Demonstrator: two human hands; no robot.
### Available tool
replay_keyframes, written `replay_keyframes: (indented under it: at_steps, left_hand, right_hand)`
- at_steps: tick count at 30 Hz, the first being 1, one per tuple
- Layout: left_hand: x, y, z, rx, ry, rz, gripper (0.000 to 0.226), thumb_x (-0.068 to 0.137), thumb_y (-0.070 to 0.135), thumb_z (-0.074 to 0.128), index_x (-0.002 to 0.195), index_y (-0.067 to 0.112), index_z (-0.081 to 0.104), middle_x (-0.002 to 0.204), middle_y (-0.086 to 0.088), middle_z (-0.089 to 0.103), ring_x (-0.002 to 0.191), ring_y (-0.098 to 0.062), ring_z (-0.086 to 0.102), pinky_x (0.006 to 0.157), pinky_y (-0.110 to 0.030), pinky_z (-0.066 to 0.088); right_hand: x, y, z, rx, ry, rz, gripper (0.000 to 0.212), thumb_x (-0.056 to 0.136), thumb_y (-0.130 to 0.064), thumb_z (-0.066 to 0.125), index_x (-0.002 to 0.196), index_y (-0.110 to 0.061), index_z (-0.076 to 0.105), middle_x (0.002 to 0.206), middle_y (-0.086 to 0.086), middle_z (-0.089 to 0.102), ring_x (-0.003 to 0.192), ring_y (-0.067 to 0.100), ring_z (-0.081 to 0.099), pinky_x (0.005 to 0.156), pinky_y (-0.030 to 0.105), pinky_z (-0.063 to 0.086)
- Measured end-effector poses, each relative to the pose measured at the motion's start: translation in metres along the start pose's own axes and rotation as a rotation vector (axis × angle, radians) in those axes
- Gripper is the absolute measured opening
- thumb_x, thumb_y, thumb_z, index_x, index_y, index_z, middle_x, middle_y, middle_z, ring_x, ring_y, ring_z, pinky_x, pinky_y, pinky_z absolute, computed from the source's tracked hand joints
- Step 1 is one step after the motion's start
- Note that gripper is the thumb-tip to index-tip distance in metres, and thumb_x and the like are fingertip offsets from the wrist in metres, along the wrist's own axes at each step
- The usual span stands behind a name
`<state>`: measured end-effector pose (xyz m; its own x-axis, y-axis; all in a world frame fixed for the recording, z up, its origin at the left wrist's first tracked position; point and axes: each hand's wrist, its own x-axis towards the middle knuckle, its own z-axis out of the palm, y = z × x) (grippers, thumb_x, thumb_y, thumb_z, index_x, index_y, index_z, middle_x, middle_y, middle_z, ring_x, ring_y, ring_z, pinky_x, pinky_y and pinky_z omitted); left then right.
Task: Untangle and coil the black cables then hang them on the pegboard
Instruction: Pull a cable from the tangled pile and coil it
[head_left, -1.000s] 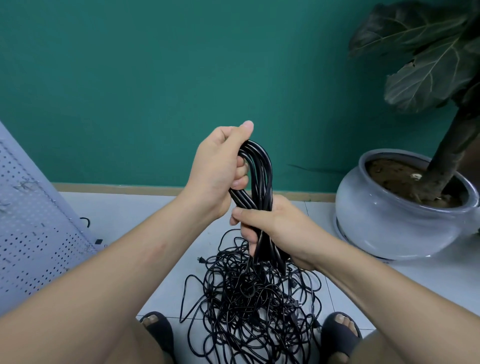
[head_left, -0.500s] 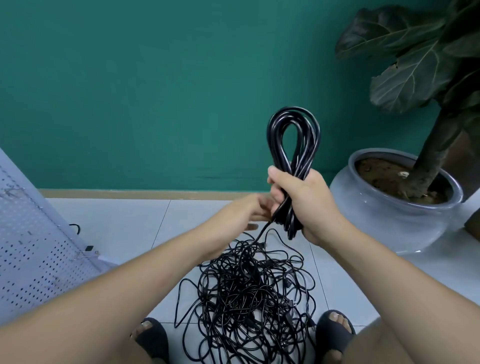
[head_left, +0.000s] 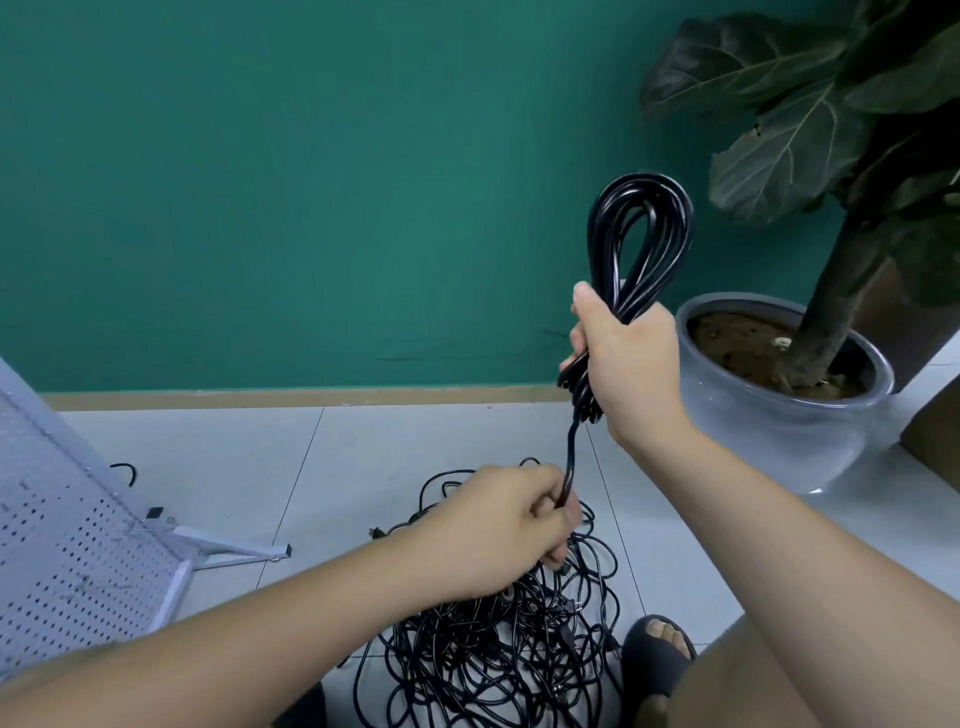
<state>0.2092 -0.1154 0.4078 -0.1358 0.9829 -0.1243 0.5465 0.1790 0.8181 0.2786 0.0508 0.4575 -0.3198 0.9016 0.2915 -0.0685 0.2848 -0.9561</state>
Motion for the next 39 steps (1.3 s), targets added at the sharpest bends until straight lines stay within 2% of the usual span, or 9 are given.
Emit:
replay_keyframes:
  at_steps: [5,8,11,15,18,24,29,33,39]
  left_hand:
    - [-0.015,0.024,-0.030,0.179,0.188,0.208,0.014,0.099,0.031,0.072,0.087,0.024,0.072,0.060,0.004,0.055,0.055,-0.005,0.046,0.057,-0.030,0.041]
    - [-0.020,0.032,-0.060,0.138,0.308,0.285,0.008,0.093,0.024,0.083,0.087,0.028,0.079,0.065,0.013,0.065,0.062,-0.001,0.056,0.064,-0.026,0.047]
    - [-0.023,0.034,-0.081,0.013,0.364,0.286,0.011,0.087,0.017,0.088,0.088,0.025,0.081,0.086,0.011,0.080,0.083,-0.005,0.074,0.082,-0.027,0.056]
    - [-0.023,0.035,-0.101,-0.085,0.484,0.247,0.013,0.084,0.022,0.090,0.081,0.020,0.078,0.077,-0.009,0.076,0.064,-0.012,0.058,0.066,-0.027,0.047]
    - [-0.022,0.035,-0.108,-0.172,0.589,0.260,0.020,0.082,0.032,0.091,0.081,0.020,0.075,0.082,-0.022,0.074,0.077,-0.038,0.067,0.079,-0.048,0.058]
    - [-0.014,0.032,-0.108,-0.022,0.835,0.213,0.027,0.079,0.040,0.092,0.076,0.027,0.069,0.090,0.005,0.060,0.078,-0.005,0.056,0.071,-0.020,0.041]
    - [-0.002,0.018,-0.123,-0.080,1.017,0.212,0.022,0.093,0.031,0.080,0.089,0.021,0.060,0.109,0.010,0.067,0.095,-0.008,0.069,0.092,-0.037,0.055]
    - [0.002,0.015,-0.123,-0.159,1.019,0.145,0.024,0.105,0.046,0.063,0.098,0.026,0.052,0.089,0.012,0.075,0.072,-0.017,0.069,0.080,-0.050,0.058]
    - [0.002,0.018,-0.109,0.046,0.782,0.012,0.036,0.104,0.067,0.047,0.101,0.033,0.059,0.085,0.008,0.071,0.074,-0.005,0.063,0.075,-0.030,0.051]
  right_hand:
    - [0.011,0.015,-0.001,-0.308,-0.072,-0.108,0.044,0.100,-0.040,0.066,0.072,-0.013,0.047,0.065,0.012,0.060,0.063,0.034,0.062,0.064,0.044,0.056]
    - [0.004,0.022,0.005,-0.454,-0.285,-0.143,0.046,0.100,-0.040,0.070,0.066,-0.019,0.048,0.059,0.001,0.059,0.058,0.017,0.056,0.061,0.034,0.046]
    - [-0.012,0.022,0.011,-0.386,-0.578,-0.038,0.043,0.101,-0.040,0.072,0.067,-0.021,0.053,0.057,-0.004,0.057,0.053,0.012,0.055,0.060,0.031,0.046]
    - [-0.039,0.014,0.016,-0.172,-0.772,0.218,0.054,0.090,-0.068,0.062,0.082,-0.016,0.054,0.057,0.005,0.053,0.047,0.025,0.054,0.053,0.036,0.050]
    - [-0.053,0.005,0.018,-0.070,-0.797,0.299,0.073,0.090,-0.088,0.050,0.085,-0.016,0.056,0.057,0.004,0.051,0.045,0.024,0.052,0.048,0.030,0.045]
    - [-0.069,0.001,0.026,-0.009,-0.816,0.286,0.068,0.091,-0.079,0.049,0.088,-0.011,0.059,0.055,0.007,0.050,0.041,0.022,0.049,0.049,0.033,0.048]
    - [-0.079,0.001,0.026,-0.141,-0.821,0.182,0.070,0.099,-0.075,0.047,0.087,-0.007,0.058,0.057,0.007,0.058,0.047,0.026,0.058,0.048,0.031,0.048]
    - [-0.090,0.003,0.029,-0.036,-0.864,0.371,0.069,0.097,-0.082,0.049,0.088,-0.016,0.063,0.057,0.008,0.055,0.042,0.024,0.055,0.045,0.027,0.045]
    - [-0.082,-0.007,0.026,0.024,-0.813,0.425,0.063,0.093,-0.076,0.052,0.086,-0.014,0.060,0.055,0.007,0.049,0.039,0.022,0.046,0.040,0.024,0.042]
